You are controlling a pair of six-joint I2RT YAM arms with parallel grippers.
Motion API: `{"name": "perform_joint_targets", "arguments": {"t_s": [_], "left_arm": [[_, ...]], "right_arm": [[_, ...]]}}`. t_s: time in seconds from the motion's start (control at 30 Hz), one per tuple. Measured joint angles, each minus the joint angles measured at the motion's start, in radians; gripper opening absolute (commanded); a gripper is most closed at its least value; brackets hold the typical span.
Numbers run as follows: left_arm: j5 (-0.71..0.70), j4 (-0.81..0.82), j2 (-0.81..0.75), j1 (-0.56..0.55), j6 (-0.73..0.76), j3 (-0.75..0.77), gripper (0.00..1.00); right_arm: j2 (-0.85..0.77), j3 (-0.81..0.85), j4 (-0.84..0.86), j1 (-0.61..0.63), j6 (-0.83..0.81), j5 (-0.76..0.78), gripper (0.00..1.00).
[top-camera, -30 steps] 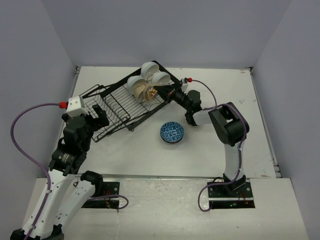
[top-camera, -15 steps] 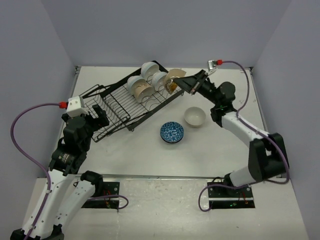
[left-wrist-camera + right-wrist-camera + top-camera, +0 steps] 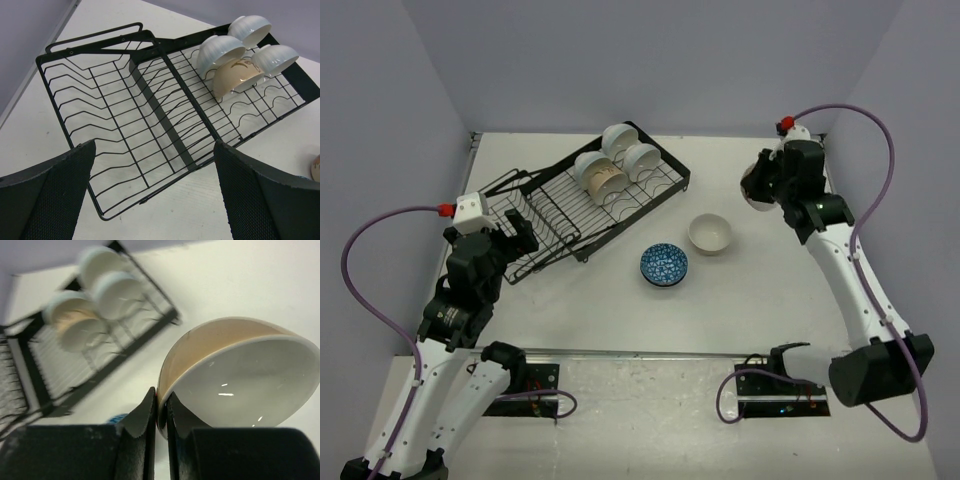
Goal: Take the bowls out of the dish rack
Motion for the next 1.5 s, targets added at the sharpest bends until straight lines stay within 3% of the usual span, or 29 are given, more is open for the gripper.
{"name": "perform_joint_targets", "arguments": {"t_s": [0.23, 0.53, 0.73, 0.83, 0.97, 1.03, 1.17, 1.23, 1.43, 1.47, 1.5], "left_arm": [[-0.002, 0.000, 0.006, 0.000, 0.000, 0.000, 1.00], [-0.020, -0.002, 0.019, 0.000, 0.000, 0.000, 1.00], [-0.019, -0.005, 0.032, 0.000, 0.000, 0.000, 1.00], [-0.019, -0.005, 0.032, 0.000, 0.000, 0.000, 1.00], [-0.019, -0.005, 0.032, 0.000, 0.000, 0.000, 1.00], [-0.019, -0.005, 0.032, 0.000, 0.000, 0.000, 1.00], [-0.008, -0.005, 0.039, 0.000, 0.001, 0.000, 1.00], [0.009, -0.004, 0.053, 0.000, 0.004, 0.000, 1.00], [0.062, -0.004, 0.106, 0.000, 0.007, 0.000, 1.00], [0.077, -0.004, 0.118, 0.000, 0.007, 0.000, 1.00], [0.093, -0.003, 0.133, 0.000, 0.007, 0.002, 1.00]], "right_arm": [[0.229, 0.018, -0.255, -0.098, -0.137, 0.212, 0.00], [0.503, 0.064, -0.333, -0.158, -0.172, 0.245, 0.00], [0.580, 0.064, -0.327, -0.156, -0.170, 0.246, 0.00], [0.605, 0.064, -0.327, -0.153, -0.166, 0.251, 0.24], [0.610, 0.074, -0.328, -0.139, -0.164, 0.262, 0.33], [0.608, 0.080, -0.323, -0.129, -0.163, 0.263, 0.46], [0.575, 0.080, -0.322, -0.109, -0.157, 0.260, 0.60], [0.519, 0.079, -0.322, -0.097, -0.148, 0.259, 0.70], [0.225, 0.054, -0.225, -0.001, -0.119, 0.248, 0.83], [0.171, 0.035, -0.183, 0.032, -0.109, 0.232, 0.99], [0.113, 0.000, -0.114, 0.070, -0.081, 0.205, 0.99]]}}
